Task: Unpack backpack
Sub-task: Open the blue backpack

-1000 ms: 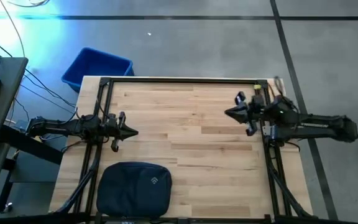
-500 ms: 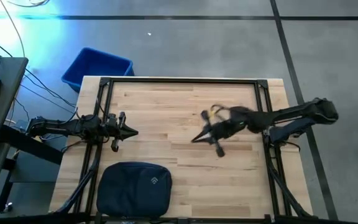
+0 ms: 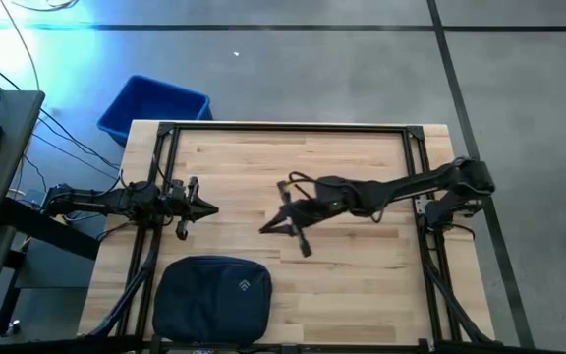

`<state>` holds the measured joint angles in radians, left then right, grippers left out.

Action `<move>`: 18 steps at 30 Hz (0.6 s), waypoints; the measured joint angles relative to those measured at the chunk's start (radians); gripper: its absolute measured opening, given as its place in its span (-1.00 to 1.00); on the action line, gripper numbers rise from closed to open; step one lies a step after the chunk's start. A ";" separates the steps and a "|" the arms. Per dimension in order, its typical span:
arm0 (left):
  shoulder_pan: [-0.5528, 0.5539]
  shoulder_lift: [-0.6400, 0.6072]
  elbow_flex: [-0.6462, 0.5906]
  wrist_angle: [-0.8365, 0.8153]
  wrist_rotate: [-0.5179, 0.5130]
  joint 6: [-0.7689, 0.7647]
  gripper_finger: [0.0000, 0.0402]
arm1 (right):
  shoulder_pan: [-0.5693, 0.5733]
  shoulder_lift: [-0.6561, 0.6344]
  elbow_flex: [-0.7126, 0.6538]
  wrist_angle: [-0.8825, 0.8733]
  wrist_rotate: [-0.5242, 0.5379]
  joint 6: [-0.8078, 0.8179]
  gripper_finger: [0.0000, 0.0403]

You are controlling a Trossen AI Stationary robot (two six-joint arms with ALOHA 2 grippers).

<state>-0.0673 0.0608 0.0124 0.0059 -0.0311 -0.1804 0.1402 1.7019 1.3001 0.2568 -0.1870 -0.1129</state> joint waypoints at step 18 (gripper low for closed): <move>0.000 0.003 0.000 0.000 0.000 0.000 -0.99 | 0.020 0.112 0.160 0.086 0.096 0.082 -1.00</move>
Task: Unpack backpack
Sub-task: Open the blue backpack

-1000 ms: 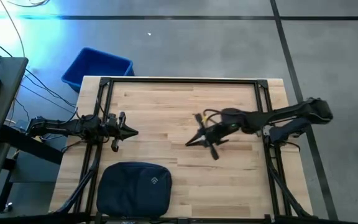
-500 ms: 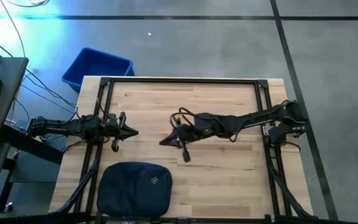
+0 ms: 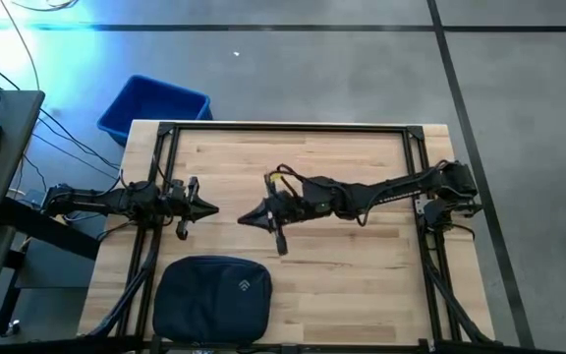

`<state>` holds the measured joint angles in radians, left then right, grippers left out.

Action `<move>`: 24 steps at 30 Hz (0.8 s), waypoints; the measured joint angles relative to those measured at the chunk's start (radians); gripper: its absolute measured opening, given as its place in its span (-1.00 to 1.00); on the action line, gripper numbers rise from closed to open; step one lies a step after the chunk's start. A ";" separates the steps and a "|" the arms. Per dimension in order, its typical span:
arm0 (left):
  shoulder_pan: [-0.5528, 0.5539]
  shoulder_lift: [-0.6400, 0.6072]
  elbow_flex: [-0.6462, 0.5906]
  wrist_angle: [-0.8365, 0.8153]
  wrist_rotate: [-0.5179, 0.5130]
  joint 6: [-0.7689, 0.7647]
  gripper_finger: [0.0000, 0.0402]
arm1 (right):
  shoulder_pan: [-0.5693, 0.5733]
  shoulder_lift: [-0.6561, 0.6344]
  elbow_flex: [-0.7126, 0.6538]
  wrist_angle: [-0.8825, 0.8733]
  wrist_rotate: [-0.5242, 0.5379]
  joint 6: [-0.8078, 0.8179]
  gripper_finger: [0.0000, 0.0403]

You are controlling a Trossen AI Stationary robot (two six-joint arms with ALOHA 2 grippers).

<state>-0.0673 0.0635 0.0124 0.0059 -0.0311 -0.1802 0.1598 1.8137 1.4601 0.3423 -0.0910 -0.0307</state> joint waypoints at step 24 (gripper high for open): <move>0.000 0.002 0.000 0.000 0.000 0.000 -0.99 | 0.029 0.098 -0.001 0.019 0.109 0.079 -1.00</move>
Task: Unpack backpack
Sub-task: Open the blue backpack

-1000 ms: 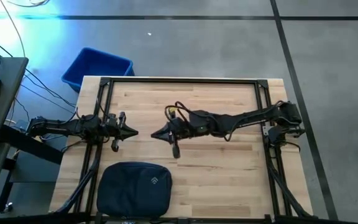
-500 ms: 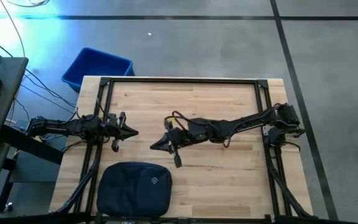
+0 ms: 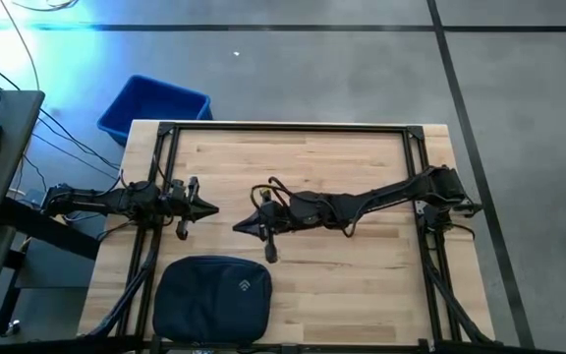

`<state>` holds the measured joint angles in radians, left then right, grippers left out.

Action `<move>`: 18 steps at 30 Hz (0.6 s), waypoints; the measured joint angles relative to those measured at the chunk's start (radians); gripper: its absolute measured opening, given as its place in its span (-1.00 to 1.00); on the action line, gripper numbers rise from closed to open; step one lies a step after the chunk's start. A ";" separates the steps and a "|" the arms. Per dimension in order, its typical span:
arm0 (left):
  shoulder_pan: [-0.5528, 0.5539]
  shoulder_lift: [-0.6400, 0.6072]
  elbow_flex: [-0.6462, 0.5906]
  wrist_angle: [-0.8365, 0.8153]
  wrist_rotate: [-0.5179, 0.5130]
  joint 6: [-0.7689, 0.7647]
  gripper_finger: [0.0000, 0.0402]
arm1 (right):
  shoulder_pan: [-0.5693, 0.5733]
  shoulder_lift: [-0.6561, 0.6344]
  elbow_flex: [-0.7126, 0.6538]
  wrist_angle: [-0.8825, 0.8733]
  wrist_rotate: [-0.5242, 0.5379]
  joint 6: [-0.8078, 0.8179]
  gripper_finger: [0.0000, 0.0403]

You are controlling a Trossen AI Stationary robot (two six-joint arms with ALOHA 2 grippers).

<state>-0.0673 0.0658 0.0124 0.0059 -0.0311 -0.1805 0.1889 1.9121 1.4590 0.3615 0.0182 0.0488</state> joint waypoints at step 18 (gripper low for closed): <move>0.000 0.000 0.000 0.000 0.000 0.000 -0.99 | 0.001 0.001 -0.002 -0.360 0.000 -0.023 -1.00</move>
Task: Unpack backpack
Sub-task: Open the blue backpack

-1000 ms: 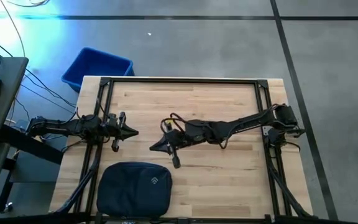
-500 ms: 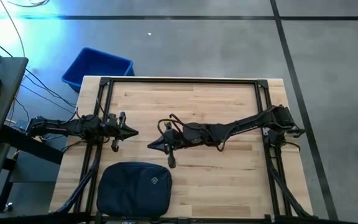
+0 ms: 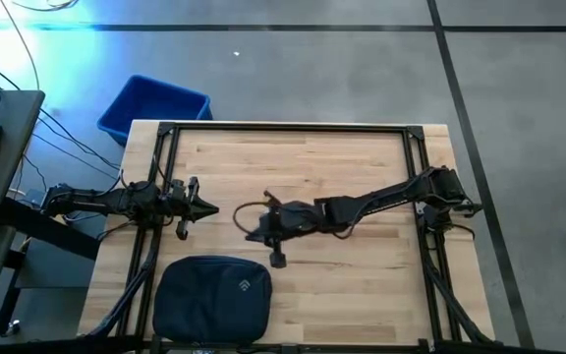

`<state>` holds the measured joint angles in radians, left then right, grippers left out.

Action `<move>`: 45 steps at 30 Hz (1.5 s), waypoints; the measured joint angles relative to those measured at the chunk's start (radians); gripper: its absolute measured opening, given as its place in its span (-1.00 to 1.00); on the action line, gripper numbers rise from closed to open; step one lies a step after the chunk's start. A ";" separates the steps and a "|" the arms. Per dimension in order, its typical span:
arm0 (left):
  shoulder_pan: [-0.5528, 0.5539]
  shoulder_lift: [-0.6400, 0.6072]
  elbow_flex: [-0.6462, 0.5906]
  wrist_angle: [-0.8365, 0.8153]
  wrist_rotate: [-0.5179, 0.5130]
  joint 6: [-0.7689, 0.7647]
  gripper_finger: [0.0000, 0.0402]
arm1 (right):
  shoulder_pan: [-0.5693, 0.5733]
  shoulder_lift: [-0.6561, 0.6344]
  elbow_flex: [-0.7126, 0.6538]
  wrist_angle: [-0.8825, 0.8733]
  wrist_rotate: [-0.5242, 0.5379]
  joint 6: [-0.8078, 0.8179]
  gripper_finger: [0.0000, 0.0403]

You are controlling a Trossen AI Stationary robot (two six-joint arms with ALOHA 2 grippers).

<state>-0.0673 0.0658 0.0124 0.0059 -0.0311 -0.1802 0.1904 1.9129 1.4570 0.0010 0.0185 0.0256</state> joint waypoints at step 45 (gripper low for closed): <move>0.000 0.000 0.000 0.000 -0.001 0.000 -0.99 | 0.112 0.201 0.000 0.017 -0.195 -0.026 -1.00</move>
<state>-0.0675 0.0654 0.0124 0.0059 -0.0319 -0.1805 0.3019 2.1143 1.4574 0.0185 -0.1768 -0.0006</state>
